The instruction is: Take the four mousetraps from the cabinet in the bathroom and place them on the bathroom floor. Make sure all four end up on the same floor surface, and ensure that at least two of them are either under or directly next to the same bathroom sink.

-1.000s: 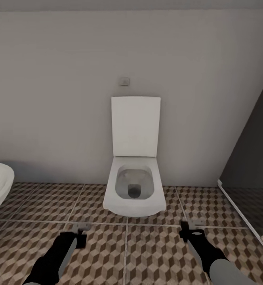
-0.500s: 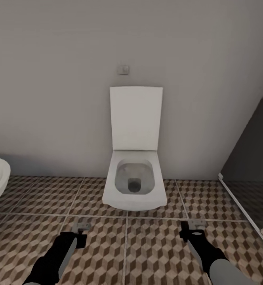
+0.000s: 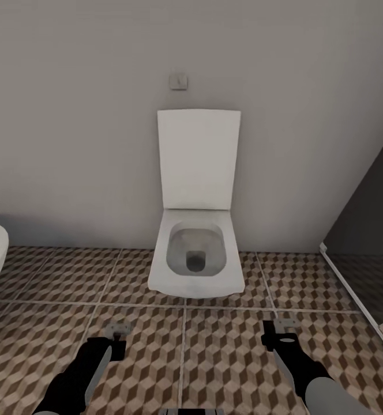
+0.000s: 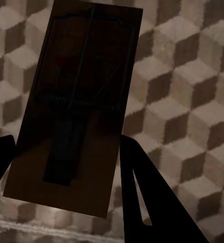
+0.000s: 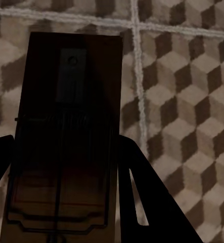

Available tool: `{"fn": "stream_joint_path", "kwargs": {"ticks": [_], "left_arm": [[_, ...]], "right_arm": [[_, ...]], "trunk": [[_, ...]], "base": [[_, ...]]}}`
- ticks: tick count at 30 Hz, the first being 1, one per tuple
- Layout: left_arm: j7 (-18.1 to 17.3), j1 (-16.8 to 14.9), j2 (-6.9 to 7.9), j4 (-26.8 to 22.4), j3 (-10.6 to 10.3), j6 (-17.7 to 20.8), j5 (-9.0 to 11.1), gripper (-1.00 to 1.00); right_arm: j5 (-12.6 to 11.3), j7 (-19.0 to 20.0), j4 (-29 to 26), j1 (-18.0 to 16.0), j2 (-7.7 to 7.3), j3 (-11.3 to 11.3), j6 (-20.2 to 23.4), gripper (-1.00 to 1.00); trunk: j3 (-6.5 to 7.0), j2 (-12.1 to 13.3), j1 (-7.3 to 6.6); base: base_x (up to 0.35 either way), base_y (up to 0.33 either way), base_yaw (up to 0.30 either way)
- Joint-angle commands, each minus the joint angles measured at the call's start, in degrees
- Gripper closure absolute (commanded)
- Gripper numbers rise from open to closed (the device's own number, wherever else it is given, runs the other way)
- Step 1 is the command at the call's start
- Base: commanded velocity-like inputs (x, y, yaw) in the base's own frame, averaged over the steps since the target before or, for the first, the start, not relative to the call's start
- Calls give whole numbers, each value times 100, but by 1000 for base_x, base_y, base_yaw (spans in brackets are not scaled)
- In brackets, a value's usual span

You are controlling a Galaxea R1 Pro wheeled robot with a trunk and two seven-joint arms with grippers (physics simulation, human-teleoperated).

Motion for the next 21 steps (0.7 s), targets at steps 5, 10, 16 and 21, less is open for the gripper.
{"fn": "stream_joint_path", "kwargs": {"ticks": [5, 10, 16, 21], "left_arm": [[32, -2, 3, -53, -20, 28, 24, 100], [32, -2, 4, -73, -19, 26, 25, 100], [36, -2, -8, -306, 0, -20, 25, 100], [35, -2, -24, -812, -6, -137, 33, 100]], "right_arm": [[41, 11, -11, -1, -3, -29, 26, 100], [41, 11, -11, -1, -4, -29, 24, 100], [41, 17, -11, -1, 2, -27, 24, 100], [41, 18, -11, -1, 0, -27, 24, 100]], "trunk": [[-116, -9, 11], [-227, -16, 24], [-227, -16, 24], [-227, -16, 24]], "base": [[0, 0, 0], [0, 0, 0], [0, 0, 0], [0, 0, 0]]}}
